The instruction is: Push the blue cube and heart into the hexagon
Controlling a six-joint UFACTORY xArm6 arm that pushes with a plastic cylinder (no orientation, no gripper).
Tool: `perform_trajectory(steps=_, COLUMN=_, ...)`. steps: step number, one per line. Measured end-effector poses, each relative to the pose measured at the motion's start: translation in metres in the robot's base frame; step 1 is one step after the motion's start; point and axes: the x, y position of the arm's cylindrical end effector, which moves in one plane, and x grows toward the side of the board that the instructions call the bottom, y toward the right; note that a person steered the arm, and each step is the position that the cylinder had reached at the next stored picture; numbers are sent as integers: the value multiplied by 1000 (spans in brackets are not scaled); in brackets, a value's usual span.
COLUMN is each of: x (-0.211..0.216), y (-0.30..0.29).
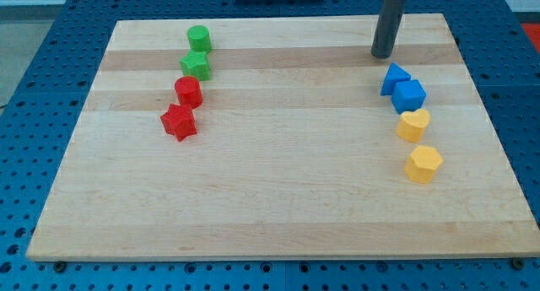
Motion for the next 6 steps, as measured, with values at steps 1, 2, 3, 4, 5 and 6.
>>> perform_trajectory(steps=1, x=17, y=43)
perform_trajectory(steps=2, x=40, y=34)
perform_trajectory(steps=3, x=69, y=15)
perform_trajectory(steps=4, x=97, y=14)
perform_trajectory(steps=5, x=99, y=9)
perform_trajectory(steps=6, x=126, y=2)
